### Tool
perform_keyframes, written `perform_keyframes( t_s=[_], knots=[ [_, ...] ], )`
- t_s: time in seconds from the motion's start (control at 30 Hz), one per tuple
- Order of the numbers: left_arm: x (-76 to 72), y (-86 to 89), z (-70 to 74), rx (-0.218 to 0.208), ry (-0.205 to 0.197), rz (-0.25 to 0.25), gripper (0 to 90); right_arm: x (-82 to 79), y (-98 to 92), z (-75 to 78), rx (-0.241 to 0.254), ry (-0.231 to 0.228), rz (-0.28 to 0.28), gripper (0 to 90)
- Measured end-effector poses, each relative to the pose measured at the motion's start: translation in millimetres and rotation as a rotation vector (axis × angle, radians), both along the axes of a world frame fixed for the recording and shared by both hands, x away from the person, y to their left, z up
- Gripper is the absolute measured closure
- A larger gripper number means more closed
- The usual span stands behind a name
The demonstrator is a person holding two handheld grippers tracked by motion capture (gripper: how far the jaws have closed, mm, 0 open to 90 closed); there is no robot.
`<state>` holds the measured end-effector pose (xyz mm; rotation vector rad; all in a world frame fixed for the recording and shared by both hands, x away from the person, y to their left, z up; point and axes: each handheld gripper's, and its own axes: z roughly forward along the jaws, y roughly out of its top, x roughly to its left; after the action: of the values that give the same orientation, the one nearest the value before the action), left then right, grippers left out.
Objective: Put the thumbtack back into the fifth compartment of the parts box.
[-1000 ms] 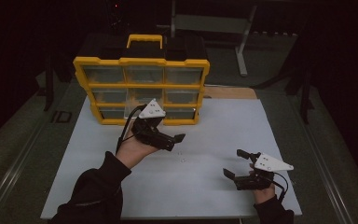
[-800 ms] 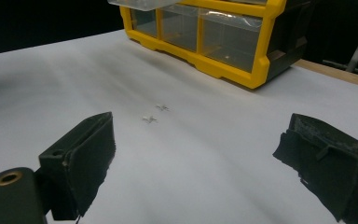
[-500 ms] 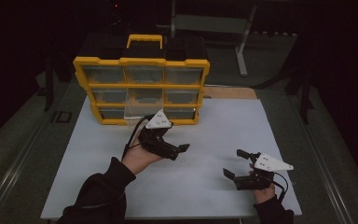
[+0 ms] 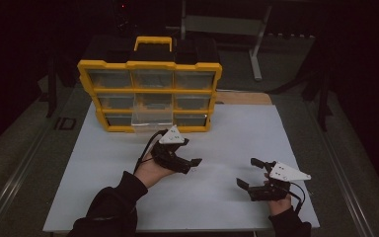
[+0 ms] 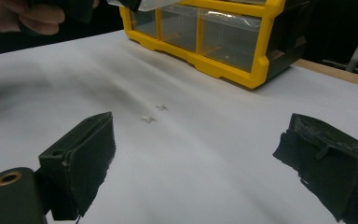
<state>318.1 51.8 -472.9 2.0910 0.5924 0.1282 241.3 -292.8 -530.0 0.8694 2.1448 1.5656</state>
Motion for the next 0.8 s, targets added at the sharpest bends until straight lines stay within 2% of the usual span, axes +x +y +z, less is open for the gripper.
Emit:
perform_keyframes(
  t_s=[0.23, 0.37, 0.6, 0.8],
  knots=[
    [3.8, 0.7, -14.9, -0.006, 0.001, 0.015, 23.0, -0.1, 0.1, 0.0, 0.0, 0.001, 0.0, 8.9],
    [7.1, 1.8, -23.8, -0.008, 0.015, 0.02, 26.2, -0.1, 0.4, 0.0, -0.001, 0.0, 0.003, 8.9],
    [12.5, 2.2, -41.0, 0.01, 0.028, 0.039, 31.7, 0.0, 0.5, -0.3, -0.001, 0.003, 0.005, 8.9],
    [16.8, 2.0, -53.9, 0.03, 0.043, 0.036, 40.9, 0.3, 0.6, -0.8, -0.003, 0.004, 0.007, 8.9]
  ],
)
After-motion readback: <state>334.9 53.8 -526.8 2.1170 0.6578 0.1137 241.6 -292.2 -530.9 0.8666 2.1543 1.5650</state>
